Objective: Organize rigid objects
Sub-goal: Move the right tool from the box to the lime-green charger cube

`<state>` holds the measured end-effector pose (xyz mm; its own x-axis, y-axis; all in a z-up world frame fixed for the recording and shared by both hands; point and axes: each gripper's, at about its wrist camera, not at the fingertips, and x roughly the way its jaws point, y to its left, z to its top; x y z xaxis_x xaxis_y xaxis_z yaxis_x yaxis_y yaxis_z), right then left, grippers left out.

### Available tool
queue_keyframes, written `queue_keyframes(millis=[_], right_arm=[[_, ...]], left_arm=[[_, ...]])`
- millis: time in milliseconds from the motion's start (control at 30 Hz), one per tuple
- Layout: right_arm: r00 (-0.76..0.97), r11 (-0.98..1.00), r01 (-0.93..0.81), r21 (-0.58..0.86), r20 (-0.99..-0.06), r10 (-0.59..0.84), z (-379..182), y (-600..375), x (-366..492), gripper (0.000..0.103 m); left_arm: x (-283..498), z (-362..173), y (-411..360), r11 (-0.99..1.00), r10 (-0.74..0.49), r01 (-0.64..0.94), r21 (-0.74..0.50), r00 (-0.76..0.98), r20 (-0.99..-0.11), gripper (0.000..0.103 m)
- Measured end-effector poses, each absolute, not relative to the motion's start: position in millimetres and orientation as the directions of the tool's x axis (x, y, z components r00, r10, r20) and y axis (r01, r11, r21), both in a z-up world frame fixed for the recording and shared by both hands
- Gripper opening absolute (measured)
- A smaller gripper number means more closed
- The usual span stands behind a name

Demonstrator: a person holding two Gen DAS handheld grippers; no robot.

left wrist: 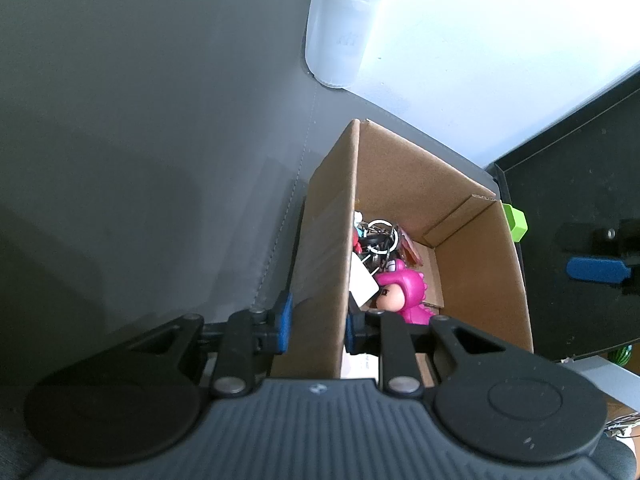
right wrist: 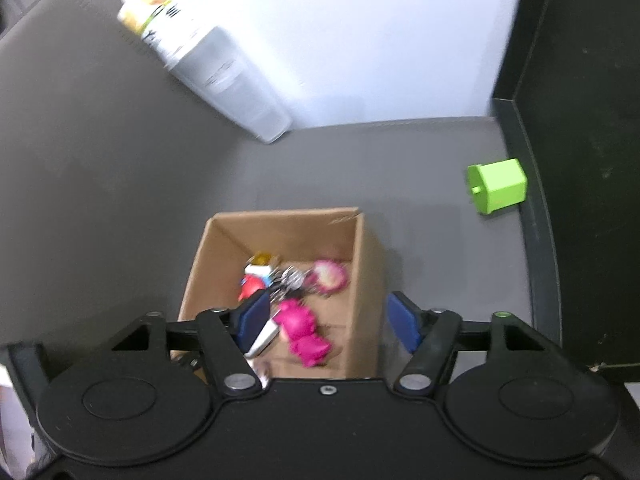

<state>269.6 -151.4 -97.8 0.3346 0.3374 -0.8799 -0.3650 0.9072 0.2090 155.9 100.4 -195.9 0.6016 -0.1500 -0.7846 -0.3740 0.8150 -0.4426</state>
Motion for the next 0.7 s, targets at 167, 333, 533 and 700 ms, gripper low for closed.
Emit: queue_keyframes(millis=[167,333,533,700], right_arm=[[0.361,0.922,-0.326,0.210,-0.873,0.327,-101.5,-165.6,283.4,0.071],[0.377,0.933,-0.311,0.181,-0.878,0.296,-105.3,-174.4,295.2,0.075],[0.422,0.942,-0.299,0.151,-0.864,0.273,-106.5,-184.8,304.6,0.083],[0.467,0.950,-0.288,0.116,-0.849,0.246,-110.3,-192.1,319.4,0.083]], left_arm=[[156.2,-196.1,99.3,0.817,-0.143,-0.376,-0.438,0.603,-0.785,0.023],[155.7,-196.5,99.1,0.815,-0.143,-0.378,-0.439,0.603,-0.785,0.023],[155.3,-196.5,99.2,0.814,-0.142,-0.379,-0.440,0.604,-0.784,0.023],[154.4,-196.3,99.6,0.811,-0.144,-0.382,-0.444,0.605,-0.783,0.023]])
